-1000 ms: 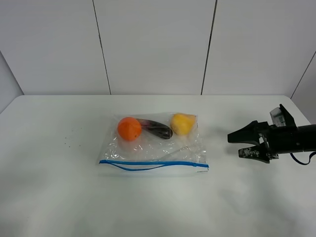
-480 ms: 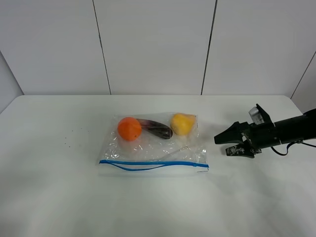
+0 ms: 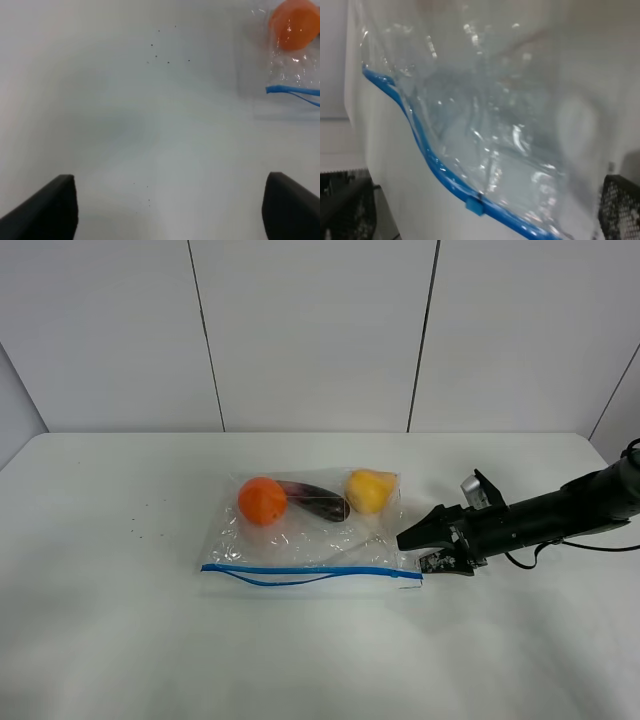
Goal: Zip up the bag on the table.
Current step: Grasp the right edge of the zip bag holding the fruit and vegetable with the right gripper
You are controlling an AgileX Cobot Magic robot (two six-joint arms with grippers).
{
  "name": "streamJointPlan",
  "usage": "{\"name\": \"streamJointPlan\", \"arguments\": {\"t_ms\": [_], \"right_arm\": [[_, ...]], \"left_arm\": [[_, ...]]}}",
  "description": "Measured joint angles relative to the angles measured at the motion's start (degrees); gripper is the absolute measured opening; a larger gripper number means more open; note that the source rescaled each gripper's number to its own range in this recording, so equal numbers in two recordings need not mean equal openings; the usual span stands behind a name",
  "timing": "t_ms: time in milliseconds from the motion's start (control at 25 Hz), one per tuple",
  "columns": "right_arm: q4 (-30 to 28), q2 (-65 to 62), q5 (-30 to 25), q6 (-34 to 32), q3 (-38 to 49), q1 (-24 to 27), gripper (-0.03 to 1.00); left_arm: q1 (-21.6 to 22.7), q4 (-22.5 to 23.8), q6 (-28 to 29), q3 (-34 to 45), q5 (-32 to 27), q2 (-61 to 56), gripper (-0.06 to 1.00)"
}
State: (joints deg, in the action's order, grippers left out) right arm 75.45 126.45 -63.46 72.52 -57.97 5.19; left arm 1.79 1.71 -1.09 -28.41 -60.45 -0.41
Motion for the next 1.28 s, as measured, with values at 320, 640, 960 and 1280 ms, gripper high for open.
{"name": "streamJointPlan", "arguments": {"t_ms": [320,640,960,1280], "right_arm": [[1.2,0.5,0.4,0.1,0.0,-0.9,0.91],[1.3,0.9,2.1,-0.1,0.0,-0.9,0.51],[1.7,0.9,2.3,-0.2,0.0,-0.9,0.39],[2.1,0.9,2.5,-0.2,0.0,-0.9,0.12]], "left_arm": [[0.0,0.0,0.0,0.0,0.0,0.0,1.0],[0.0,0.0,0.0,0.0,0.0,0.0,1.0],[0.0,0.0,0.0,0.0,0.0,0.0,1.0],[0.0,0.0,0.0,0.0,0.0,0.0,1.0]]}}
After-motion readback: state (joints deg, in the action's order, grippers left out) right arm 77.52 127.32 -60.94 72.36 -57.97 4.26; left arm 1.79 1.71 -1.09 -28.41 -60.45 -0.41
